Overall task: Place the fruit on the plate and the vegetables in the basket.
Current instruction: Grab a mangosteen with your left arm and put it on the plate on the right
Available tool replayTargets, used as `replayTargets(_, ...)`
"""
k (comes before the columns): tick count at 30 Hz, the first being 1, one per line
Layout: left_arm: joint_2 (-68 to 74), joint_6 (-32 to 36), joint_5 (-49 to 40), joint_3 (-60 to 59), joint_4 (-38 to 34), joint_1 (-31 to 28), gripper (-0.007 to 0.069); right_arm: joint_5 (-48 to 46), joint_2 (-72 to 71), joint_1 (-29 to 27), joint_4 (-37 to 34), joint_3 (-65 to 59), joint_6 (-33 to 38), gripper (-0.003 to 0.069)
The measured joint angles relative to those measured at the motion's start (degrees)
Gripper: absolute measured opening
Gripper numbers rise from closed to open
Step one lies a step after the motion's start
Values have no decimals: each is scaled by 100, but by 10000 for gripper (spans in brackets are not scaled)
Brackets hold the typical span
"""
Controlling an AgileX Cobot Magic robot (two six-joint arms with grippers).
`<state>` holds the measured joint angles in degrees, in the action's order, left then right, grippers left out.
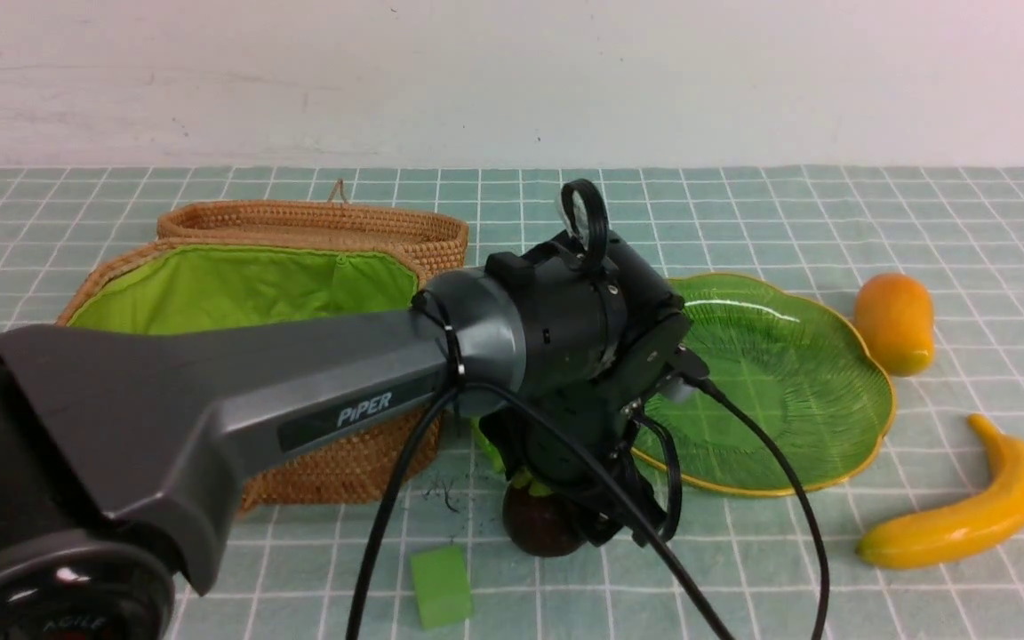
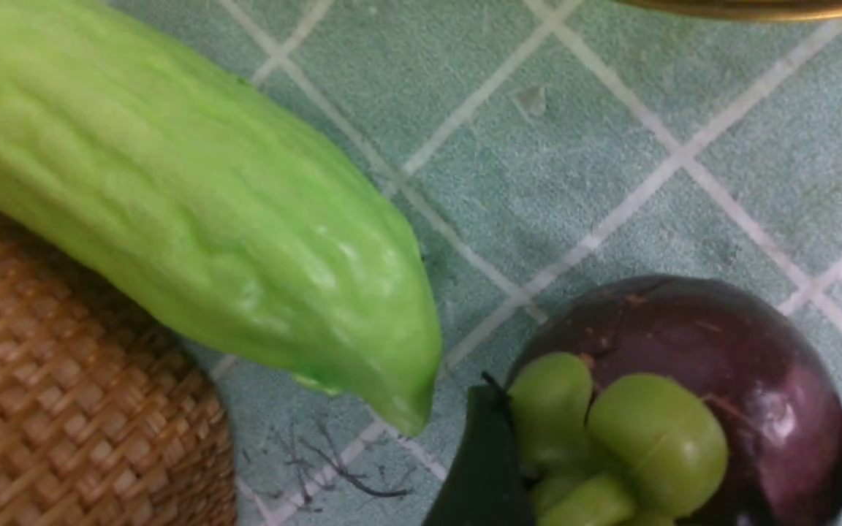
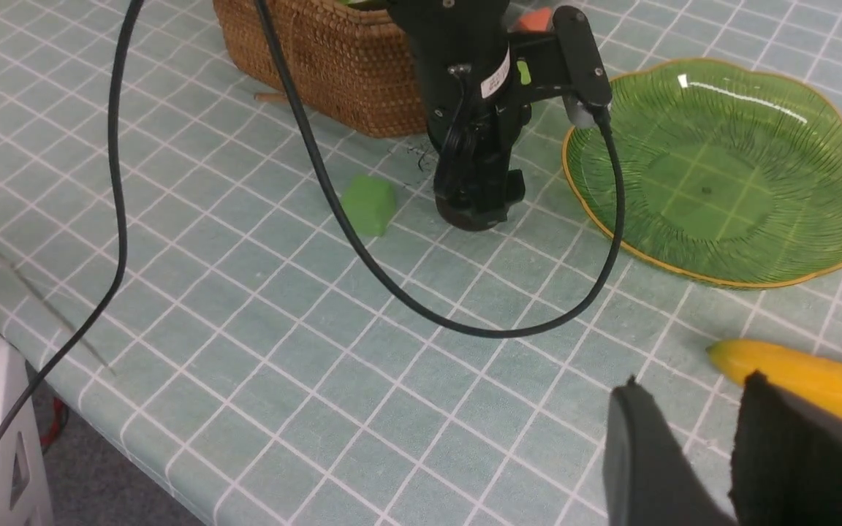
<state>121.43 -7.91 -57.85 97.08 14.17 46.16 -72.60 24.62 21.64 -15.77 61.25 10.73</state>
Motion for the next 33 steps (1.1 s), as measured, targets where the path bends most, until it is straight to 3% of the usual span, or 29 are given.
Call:
replayTargets(8,0,-304,-310,203,-196,8,541,0,0,0,-28,0,-5,199)
replayTargets(12,-13,-323,-445,849,-329,127,540,50,0,0,296,0,-271,199)
replayTargets(19,233,-361,695,2084,-938,138,538,412,0,0,1320,-6,-1437,199)
replayTargets(27,1161,-371,1448,2304,-976,3,539,292,0,0,1287,-11,-1473,203)
replayTargets(33,1199,-385,1497,2304,-931,-9,666,235,0,0,1280,-18,-1473,202)
